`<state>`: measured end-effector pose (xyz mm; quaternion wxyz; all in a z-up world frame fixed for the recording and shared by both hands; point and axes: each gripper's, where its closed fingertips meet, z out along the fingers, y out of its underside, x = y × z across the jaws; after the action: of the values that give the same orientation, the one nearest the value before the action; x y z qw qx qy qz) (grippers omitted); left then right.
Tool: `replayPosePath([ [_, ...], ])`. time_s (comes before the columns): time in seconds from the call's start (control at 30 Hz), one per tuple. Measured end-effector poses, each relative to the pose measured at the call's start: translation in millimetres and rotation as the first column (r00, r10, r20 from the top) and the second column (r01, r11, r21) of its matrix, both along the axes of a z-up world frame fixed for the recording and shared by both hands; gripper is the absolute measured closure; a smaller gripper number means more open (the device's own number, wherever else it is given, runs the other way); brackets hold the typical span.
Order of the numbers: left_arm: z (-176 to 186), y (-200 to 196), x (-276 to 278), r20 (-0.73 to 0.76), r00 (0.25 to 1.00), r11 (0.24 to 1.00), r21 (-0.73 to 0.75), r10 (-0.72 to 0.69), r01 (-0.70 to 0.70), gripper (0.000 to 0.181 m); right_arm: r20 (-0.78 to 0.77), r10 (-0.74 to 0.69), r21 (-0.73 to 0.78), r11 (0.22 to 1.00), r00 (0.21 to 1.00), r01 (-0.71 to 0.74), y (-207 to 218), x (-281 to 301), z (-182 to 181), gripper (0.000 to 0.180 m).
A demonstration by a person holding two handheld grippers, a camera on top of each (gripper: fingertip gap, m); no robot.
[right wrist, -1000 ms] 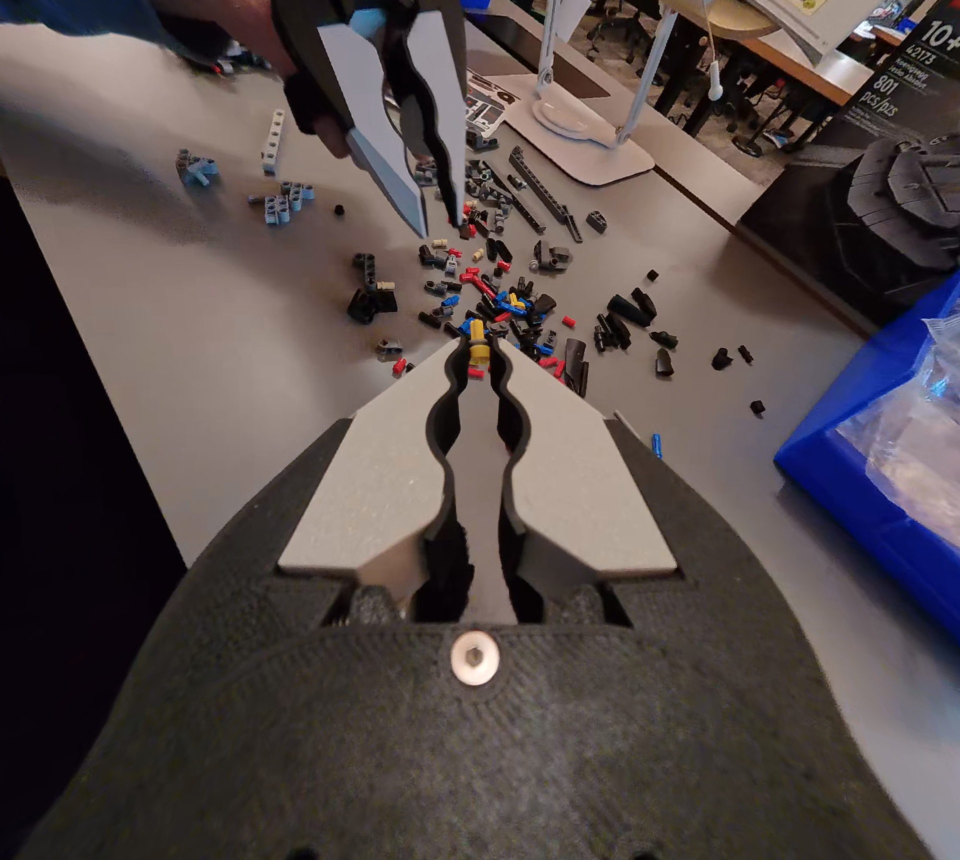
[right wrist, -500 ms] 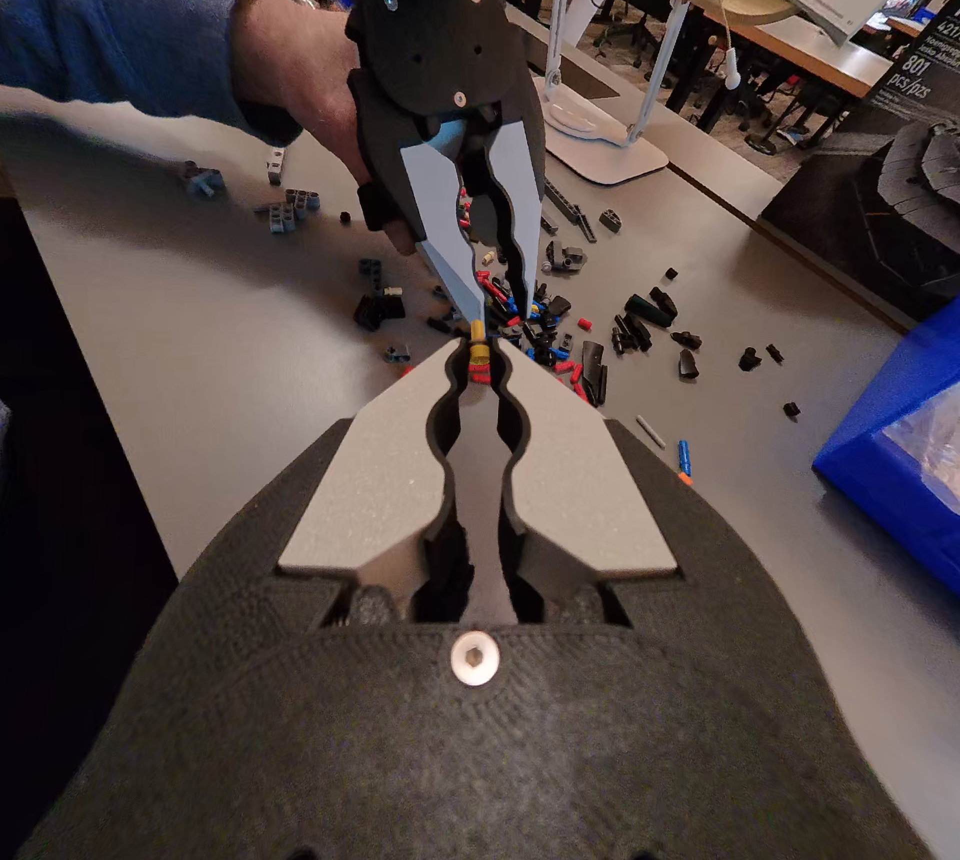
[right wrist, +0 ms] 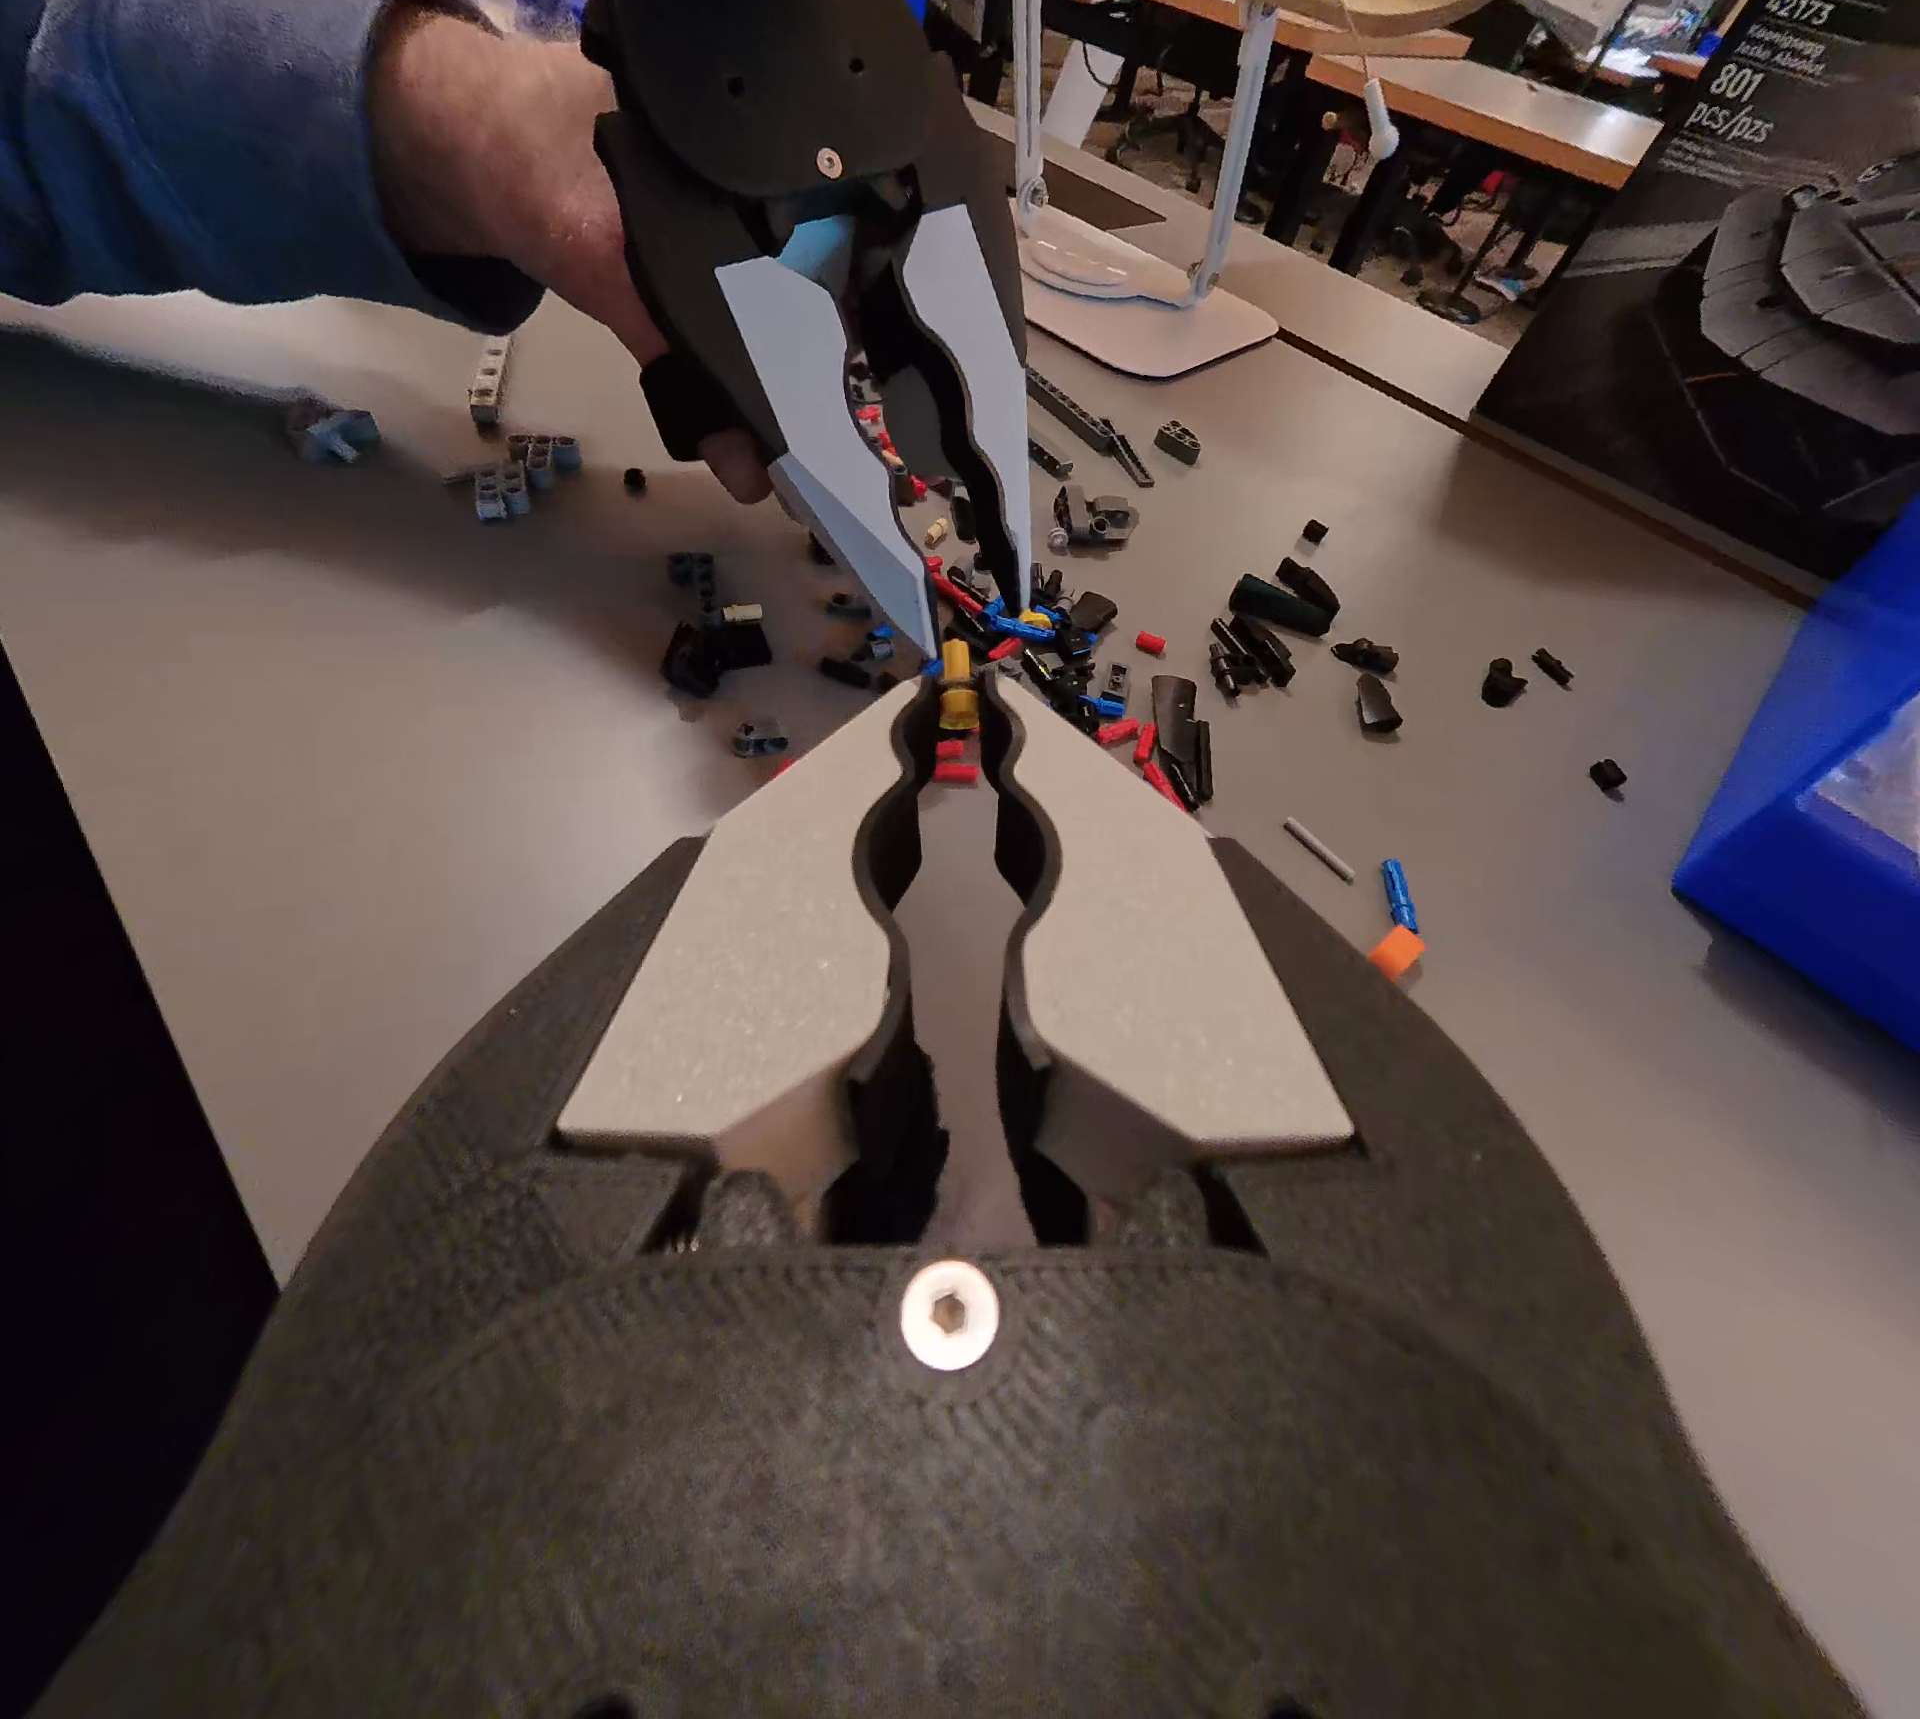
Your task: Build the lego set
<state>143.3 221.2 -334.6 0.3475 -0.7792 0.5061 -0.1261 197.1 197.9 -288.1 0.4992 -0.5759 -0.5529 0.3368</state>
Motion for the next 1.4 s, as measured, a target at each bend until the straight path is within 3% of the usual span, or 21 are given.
replayPosePath([
  [0.03, 0, 0, -1, -0.002, 1.0, 1.0, -0.002, 0.002, -0.002, 0.155, -0.005, -0.002, -0.003, 1.0, 1.0, 0.002, 1, 0, -1, 0.176],
  [1.4, -27, 8, 3, -0.048, 0.999, 0.999, -0.049, -0.02, 0.018, 0.162, -0.009, 0.003, 0.104, 0.995, 1.0, -0.002, -4, -3, -1, 0.176],
])
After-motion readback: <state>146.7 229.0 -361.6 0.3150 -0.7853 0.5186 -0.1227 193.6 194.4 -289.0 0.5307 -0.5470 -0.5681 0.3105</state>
